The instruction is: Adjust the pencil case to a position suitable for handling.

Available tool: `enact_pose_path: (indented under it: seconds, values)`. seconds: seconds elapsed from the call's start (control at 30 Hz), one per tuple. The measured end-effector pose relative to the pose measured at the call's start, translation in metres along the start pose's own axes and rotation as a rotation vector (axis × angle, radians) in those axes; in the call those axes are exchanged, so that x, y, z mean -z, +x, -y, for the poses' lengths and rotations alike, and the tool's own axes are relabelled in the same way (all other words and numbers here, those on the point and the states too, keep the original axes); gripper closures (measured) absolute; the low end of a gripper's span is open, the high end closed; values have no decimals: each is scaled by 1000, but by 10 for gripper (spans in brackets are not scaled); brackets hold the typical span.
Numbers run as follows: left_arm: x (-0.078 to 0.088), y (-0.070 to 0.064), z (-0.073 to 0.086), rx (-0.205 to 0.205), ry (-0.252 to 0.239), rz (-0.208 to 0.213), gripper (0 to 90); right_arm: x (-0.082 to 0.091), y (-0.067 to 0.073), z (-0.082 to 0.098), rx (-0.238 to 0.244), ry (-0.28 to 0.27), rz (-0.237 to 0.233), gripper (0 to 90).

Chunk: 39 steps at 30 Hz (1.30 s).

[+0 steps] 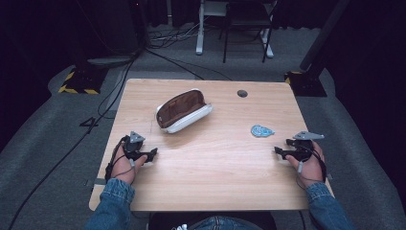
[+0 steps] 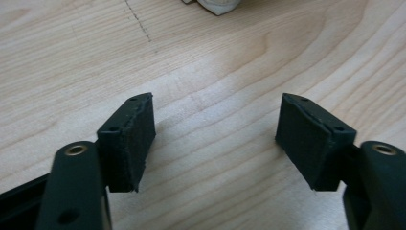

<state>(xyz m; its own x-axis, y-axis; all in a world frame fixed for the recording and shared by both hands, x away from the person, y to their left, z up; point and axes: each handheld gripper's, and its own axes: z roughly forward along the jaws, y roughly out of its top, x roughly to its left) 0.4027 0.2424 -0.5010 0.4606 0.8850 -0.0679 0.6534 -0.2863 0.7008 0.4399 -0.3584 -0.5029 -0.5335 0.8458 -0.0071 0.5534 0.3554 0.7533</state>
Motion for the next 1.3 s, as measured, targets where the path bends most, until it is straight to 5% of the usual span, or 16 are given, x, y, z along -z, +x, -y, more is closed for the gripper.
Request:
enact_pose_path:
  seconds: [0.1,0.23,0.9,1.3]
  values:
    - [6,-1,-4,18,44,-10,323,0,0,0,-1,-1,-3,292]
    - [18,0,-12,26,-18,-1,333,0,0,0,1,0,-4,294]
    - [51,-2,-45,19,-162,30,341,-1,0,-1,4,4,-10,275]
    - [52,7,-70,28,-270,54,352,-1,0,-1,4,4,-8,272]
